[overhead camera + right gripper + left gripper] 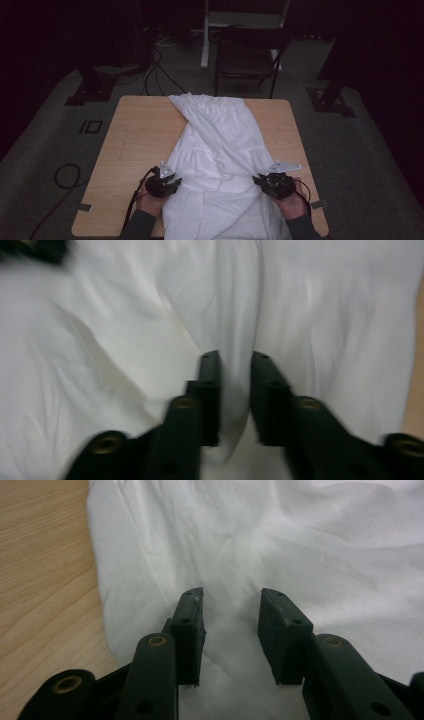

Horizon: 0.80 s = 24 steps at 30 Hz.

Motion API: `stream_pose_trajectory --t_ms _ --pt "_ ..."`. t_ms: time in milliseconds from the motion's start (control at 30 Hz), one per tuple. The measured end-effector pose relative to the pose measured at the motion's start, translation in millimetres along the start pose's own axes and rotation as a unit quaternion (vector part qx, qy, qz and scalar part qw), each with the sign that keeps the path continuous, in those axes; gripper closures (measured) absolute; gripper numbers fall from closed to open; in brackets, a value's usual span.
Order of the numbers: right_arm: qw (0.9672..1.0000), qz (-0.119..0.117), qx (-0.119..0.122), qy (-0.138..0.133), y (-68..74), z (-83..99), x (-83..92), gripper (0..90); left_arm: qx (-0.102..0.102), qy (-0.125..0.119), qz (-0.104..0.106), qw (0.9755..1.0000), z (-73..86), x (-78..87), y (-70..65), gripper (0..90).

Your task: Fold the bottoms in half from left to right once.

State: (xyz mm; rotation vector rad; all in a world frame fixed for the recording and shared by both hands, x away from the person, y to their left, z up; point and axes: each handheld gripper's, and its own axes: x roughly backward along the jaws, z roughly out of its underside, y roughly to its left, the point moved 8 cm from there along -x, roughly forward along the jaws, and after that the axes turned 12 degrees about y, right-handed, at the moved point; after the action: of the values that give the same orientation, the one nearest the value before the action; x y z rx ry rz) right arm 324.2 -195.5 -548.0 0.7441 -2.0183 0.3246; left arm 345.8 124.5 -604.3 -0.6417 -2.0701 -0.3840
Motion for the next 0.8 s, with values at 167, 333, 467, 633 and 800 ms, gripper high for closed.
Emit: stream_pose_trajectory --t_ms 167,333,467,633,800 --pt "0.9997 -0.002 -0.011 -0.022 1.4 12.9 -1.9 59.0 0.005 -0.002 0.001 1.0 -2.3 0.9 2.1 58.9" --pt "0.9958 -0.076 0.044 -0.029 37.6 7.4 -12.0 50.9 0.003 -0.003 0.004 1.0 -4.1 -3.1 -1.3 57.4" --pt "0.9922 -0.101 0.07 0.021 50.1 19.2 -38.4 63.0 0.004 -0.003 0.007 1.0 -4.3 -4.5 -1.5 56.7" --pt "0.9914 -0.11 0.066 0.025 39.6 36.6 -24.0 88.0 0.009 -0.005 0.009 0.9999 -2.8 -4.7 0.2 55.6" --pt "0.9907 -0.118 0.062 -0.028 25.5 54.0 23.4 88.0 0.008 -0.006 0.005 0.9999 -3.3 -5.0 -0.6 54.6"
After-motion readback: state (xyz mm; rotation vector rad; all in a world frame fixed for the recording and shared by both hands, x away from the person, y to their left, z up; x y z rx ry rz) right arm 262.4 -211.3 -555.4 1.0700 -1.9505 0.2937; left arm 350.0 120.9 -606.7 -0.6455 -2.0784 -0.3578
